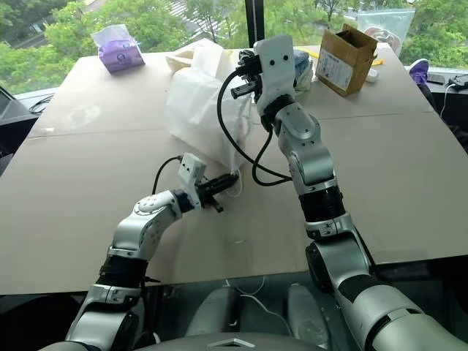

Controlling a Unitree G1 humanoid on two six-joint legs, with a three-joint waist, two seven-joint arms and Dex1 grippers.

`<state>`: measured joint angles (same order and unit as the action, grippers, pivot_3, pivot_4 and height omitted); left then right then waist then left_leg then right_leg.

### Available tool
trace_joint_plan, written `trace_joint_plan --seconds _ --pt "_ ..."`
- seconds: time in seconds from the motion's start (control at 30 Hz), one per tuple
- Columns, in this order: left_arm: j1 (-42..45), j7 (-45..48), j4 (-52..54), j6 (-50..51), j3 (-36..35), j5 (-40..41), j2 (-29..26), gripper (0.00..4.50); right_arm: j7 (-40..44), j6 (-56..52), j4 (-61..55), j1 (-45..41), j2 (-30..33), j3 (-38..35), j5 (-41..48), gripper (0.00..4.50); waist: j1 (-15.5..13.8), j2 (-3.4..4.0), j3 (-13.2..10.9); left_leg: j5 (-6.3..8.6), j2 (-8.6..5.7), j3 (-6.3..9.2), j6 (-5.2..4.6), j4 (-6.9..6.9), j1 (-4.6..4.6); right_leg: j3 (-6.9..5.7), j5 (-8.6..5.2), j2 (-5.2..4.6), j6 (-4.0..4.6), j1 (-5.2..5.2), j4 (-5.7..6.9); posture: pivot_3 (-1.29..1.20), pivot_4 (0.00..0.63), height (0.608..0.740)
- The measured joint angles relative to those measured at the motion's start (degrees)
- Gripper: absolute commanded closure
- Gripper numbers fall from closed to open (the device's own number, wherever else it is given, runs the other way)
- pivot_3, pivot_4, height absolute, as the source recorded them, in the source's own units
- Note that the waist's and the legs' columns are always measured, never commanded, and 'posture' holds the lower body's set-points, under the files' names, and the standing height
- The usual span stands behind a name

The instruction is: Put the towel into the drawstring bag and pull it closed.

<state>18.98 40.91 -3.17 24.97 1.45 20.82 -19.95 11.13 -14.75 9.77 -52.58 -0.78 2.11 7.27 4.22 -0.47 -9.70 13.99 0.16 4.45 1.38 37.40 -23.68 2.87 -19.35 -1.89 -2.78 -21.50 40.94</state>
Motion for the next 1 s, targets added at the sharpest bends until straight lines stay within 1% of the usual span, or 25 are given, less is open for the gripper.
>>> trace_joint_plan --seconds 0.2,0.23,0.33,0.37,0.43,0.5,0.53,0.57,0.63,0.7,0.8,0.9,1.0 --pt "-2.2 -1.8 2.5 -0.4 -2.2 0.7 0.1 4.37 -0.3 0.0 0.0 0.0 0.4 -0.9 0.0 4.50 0.1 0.00 0.0 0.00 0.01 0.00 0.01 -0.06 -0.08 -0.01 0.00 -0.01 0.00 -0.09 -0.03 0.00 0.150 0.740" --pt "-2.2 -4.0 3.0 -1.9 -3.5 0.1 0.2 4.37 -0.2 0.0 0.0 -0.1 0.5 -0.8 0.0 4.50 0.1 -0.01 0.0 0.00 0.01 0.00 0.00 -0.06 -0.10 -0.01 0.00 -0.01 0.00 -0.10 -0.04 0.00 0.150 0.740" --pt "-3.1 -9.0 5.7 -8.7 -4.5 -6.3 -2.7 4.37 -0.5 0.0 -0.6 -0.1 1.3 -0.9 -0.3 4.50 -0.1 -0.01 0.0 0.00 0.00 -0.01 0.00 -0.06 -0.10 0.00 0.00 -0.03 0.00 -0.10 -0.07 0.00 0.150 0.740" --pt "-3.5 -12.5 6.0 -12.1 -5.1 -10.2 -3.4 4.37 -0.9 0.0 -0.8 -0.1 2.0 -1.1 -0.5 4.50 -0.3 -0.01 0.0 0.00 -0.01 -0.01 0.00 -0.06 -0.10 0.00 0.00 -0.05 0.00 -0.10 -0.07 0.00 0.150 0.740" --pt "-3.6 -15.9 6.0 -14.3 -5.9 -13.2 -3.4 4.37 -1.5 0.0 -0.8 -0.1 2.5 -1.7 -0.7 4.50 -0.4 -0.01 0.0 0.00 -0.01 -0.01 0.00 -0.06 -0.12 -0.01 0.00 -0.06 0.00 -0.10 -0.08 0.00 0.150 0.740" --pt "-3.4 -24.9 5.7 -18.8 -6.2 -20.3 -3.0 4.37 -3.3 0.0 -1.7 0.2 2.9 -2.8 -1.0 4.50 -0.7 -0.02 0.0 0.01 -0.02 0.01 -0.01 -0.06 -0.14 -0.04 0.00 -0.06 0.00 -0.11 -0.08 0.00 0.150 0.740" --pt "-3.3 -26.6 5.7 -19.5 -6.5 -21.6 -3.0 4.37 -3.6 0.0 -2.3 0.5 3.1 -3.1 -1.1 4.50 -0.8 -0.02 0.0 0.01 -0.02 0.01 -0.01 -0.06 -0.15 -0.04 0.00 -0.06 0.00 -0.11 -0.08 0.00 0.150 0.740" --pt "-2.6 -32.0 5.2 -20.9 -7.1 -25.4 -2.8 4.37 -4.9 0.0 -3.7 1.9 3.9 -3.8 -1.5 4.50 -1.0 -0.02 0.0 0.02 -0.03 0.02 -0.02 -0.07 -0.15 -0.06 0.00 -0.07 0.00 -0.11 -0.09 0.00 0.150 0.740" --pt "-2.0 -35.0 4.7 -21.2 -7.8 -27.3 -2.7 4.37 -5.7 -0.1 -4.5 3.0 4.3 -4.4 -1.8 4.50 -1.1 -0.02 0.0 0.03 -0.03 0.01 -0.04 -0.07 -0.16 -0.05 0.00 -0.07 0.00 -0.11 -0.09 0.00 0.150 0.740" --pt "0.4 -42.7 3.8 -21.4 -9.7 -32.0 -2.8 4.37 -8.7 -1.3 -6.4 5.9 5.2 -6.1 -2.6 4.50 -1.2 -0.02 0.0 0.03 -0.03 0.00 -0.05 -0.07 -0.17 -0.05 0.00 -0.07 0.00 -0.12 -0.07 0.00 0.150 0.740" --pt "5.3 -50.0 1.7 -19.3 -12.6 -36.2 -4.2 4.37 -13.1 -2.7 -6.9 7.5 6.7 -9.1 -4.2 4.50 -1.3 -0.02 0.0 0.01 -0.04 -0.09 -0.01 -0.10 -0.16 0.03 0.00 -0.05 0.00 -0.18 -0.05 0.00 0.150 0.740" --pt "10.2 -55.8 -2.5 -15.5 -13.2 -38.9 -4.3 4.37 -16.0 -3.9 -8.2 7.9 7.1 -9.6 -5.4 4.50 -1.3 -0.03 0.0 0.01 -0.05 -0.05 0.00 -0.10 -0.17 -0.02 0.00 -0.04 0.00 -0.19 -0.05 0.00 0.150 0.740" --pt "13.7 -59.9 -4.3 -13.7 -13.5 -40.2 -4.8 4.37 -18.0 -5.2 -9.0 8.5 7.1 -9.7 -6.0 4.50 -1.2 -0.03 0.0 0.00 -0.05 -0.08 0.00 -0.10 -0.19 0.00 0.00 -0.05 0.00 -0.19 -0.06 0.00 0.150 0.740"
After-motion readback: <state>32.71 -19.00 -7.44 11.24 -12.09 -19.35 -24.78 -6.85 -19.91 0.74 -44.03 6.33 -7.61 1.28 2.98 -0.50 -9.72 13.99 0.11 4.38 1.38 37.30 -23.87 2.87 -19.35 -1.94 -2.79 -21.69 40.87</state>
